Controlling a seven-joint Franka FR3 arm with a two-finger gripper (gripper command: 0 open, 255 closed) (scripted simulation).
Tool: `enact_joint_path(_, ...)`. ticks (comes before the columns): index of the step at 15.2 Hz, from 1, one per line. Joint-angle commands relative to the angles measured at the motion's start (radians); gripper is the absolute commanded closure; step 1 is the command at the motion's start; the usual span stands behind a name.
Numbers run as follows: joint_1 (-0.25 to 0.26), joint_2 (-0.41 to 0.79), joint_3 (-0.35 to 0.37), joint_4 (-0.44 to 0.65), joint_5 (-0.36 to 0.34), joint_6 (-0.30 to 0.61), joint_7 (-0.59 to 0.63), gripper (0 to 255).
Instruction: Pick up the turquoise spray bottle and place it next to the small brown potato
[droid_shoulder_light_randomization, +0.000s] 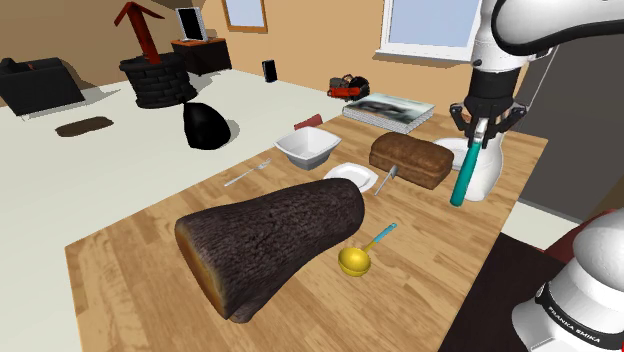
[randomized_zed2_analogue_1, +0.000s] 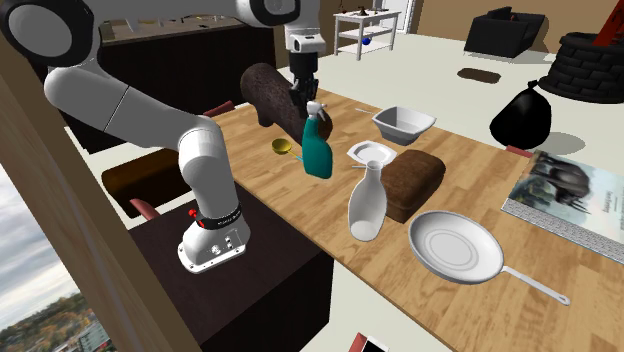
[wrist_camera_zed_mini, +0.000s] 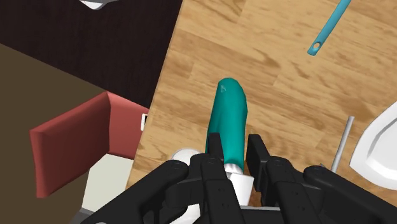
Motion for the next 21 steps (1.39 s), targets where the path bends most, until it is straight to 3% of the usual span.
enact_joint_path(1, -0.002, -0.005, -0.005, 0.033, -0.002, -0.029, -0.002, 255)
enact_joint_path(21, -0.021, 0.071, -0.022, 0.352, -0.025, -0.271, -0.019, 255)
